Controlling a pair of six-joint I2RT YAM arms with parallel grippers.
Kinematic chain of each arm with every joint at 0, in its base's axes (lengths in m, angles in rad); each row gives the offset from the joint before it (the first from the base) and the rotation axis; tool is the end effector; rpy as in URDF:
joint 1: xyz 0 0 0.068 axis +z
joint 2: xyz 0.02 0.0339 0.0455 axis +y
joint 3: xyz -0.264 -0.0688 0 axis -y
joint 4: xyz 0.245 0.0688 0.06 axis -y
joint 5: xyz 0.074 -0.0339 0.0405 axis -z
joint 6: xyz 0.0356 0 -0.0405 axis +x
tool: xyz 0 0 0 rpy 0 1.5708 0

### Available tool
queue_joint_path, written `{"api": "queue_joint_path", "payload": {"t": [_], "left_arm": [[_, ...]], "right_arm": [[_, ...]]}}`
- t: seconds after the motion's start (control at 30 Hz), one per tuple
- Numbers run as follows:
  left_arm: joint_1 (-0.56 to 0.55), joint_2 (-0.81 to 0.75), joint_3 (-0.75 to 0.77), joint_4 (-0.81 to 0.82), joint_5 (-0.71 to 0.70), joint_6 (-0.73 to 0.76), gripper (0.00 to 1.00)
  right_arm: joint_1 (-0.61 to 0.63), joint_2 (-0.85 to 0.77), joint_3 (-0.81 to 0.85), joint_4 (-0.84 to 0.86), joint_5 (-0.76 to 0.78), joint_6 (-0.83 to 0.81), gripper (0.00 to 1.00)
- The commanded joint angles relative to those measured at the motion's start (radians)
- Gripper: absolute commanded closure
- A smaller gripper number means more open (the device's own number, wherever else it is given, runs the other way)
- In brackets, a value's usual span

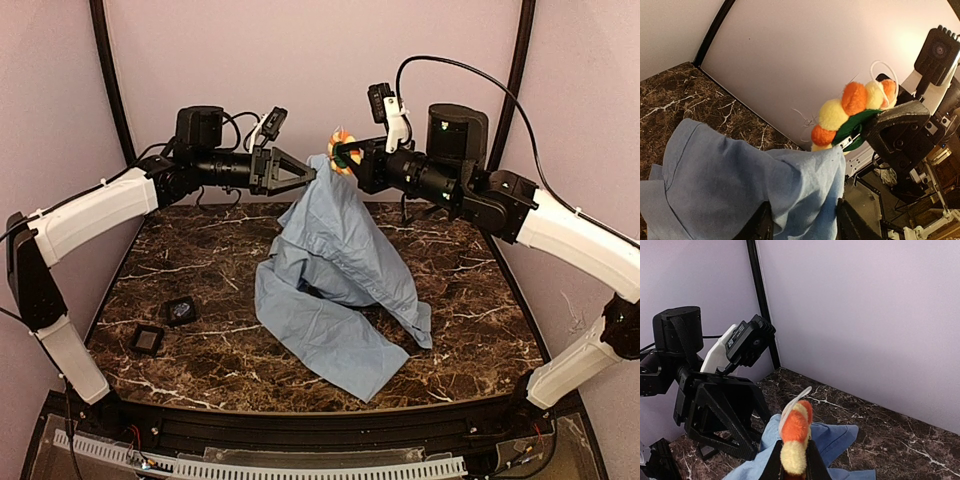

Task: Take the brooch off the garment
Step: Pass from the right arm to the left

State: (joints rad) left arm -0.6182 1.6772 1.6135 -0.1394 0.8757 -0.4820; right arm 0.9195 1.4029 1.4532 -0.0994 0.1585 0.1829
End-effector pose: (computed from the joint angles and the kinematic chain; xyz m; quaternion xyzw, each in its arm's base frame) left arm 0.3029 -0.2490 0.4008 0.3150 0.6822 -0.5793 0.3160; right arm 0.2024 0.2563 0.4407 -0.2090 0.6932 0.3111 0.6156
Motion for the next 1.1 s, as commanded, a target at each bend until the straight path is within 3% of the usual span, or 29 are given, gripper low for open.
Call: {"api": "queue_joint_path", "payload": {"t": [0.0,0.2,0.23,0.63,1.07], "left_arm": [[-0.010,-0.004,-0.020,-0.016,-0.004,-0.007,0.66],[-0.024,-0.015,-0.023,-0.022,-0.036,-0.004,0.97],[-0.027,-0.018,-0.024,-0.029,-0.038,-0.004,0.98],[-0.033,-0.097,-0.092,-0.047,-0.131,-0.123,0.99],[-0.037,-0.068,-0.096,0.103,-0.143,-0.270,0.99]], "right_arm": [[-0.008,0.015,0.035,0.014,0.020,-0.026,1.00],[-0.007,0.018,0.021,0.015,0.049,-0.020,1.00],[-0.007,0.022,0.017,0.016,0.063,-0.019,1.00],[0.090,0.142,0.041,0.129,0.428,-0.336,1.00],[0.113,0.268,-0.010,0.362,0.415,-0.383,1.00]]}}
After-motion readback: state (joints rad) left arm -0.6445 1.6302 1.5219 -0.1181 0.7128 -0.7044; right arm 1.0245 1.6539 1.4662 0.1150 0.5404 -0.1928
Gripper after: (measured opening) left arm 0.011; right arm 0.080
